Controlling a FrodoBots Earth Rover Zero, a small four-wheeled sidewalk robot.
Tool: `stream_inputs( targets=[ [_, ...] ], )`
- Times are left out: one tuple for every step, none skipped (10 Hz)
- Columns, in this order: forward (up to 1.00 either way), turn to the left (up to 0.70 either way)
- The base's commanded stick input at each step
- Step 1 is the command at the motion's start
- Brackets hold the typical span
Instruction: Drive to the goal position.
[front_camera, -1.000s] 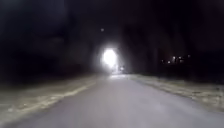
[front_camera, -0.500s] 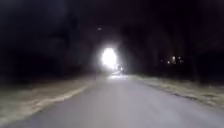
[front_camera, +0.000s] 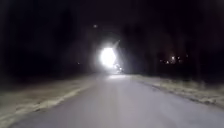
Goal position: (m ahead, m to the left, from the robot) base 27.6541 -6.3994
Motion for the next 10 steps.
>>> stream_inputs(
  targets=[
    [1.00, 0.04],
    [1.00, 0.03],
    [1.00, 0.03],
    [1.00, 0.03],
    [1.00, 0.03],
    [1.00, 0.03],
    [1.00, 0.03],
    [1.00, 0.03],
    [1.00, 0.03],
    [1.00, 0.03]
  ],
)
